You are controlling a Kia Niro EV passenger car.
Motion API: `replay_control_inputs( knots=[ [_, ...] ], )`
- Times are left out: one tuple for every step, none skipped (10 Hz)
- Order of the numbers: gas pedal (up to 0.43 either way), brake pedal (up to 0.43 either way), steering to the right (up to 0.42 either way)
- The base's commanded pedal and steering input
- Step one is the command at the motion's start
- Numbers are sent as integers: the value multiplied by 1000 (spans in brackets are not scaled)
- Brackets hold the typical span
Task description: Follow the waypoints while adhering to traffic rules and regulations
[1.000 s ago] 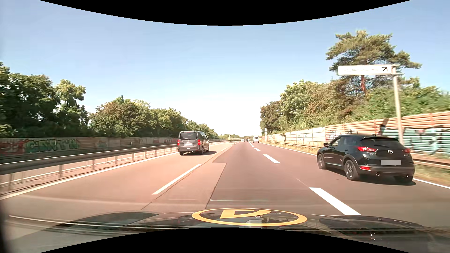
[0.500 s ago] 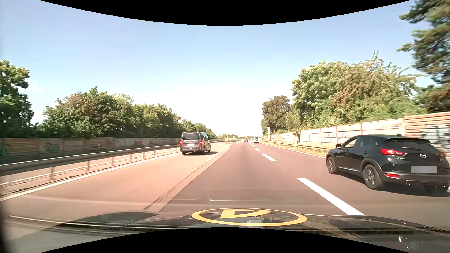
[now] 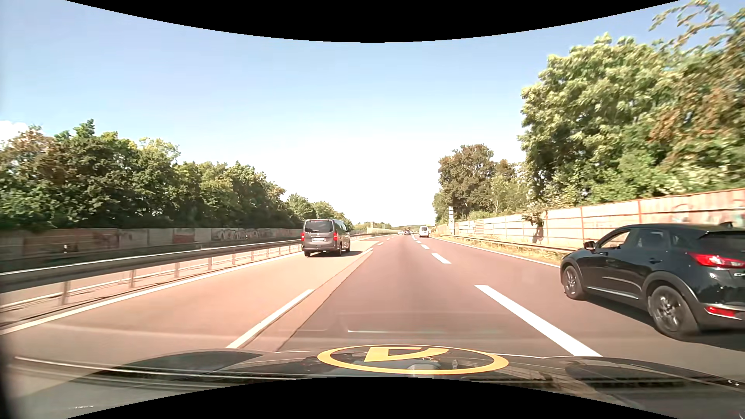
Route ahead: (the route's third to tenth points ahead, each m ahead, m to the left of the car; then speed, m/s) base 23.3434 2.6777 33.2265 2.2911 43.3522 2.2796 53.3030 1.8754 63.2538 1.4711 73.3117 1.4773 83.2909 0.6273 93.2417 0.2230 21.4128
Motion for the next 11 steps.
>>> replay_control_inputs(
  knots=[
    [280,0,3],
    [268,0,4],
    [268,0,3],
    [260,0,4],
    [260,0,3],
    [260,0,3],
    [260,0,3],
    [260,0,3],
    [260,0,3],
    [248,0,3],
    [240,0,3]
  ],
)
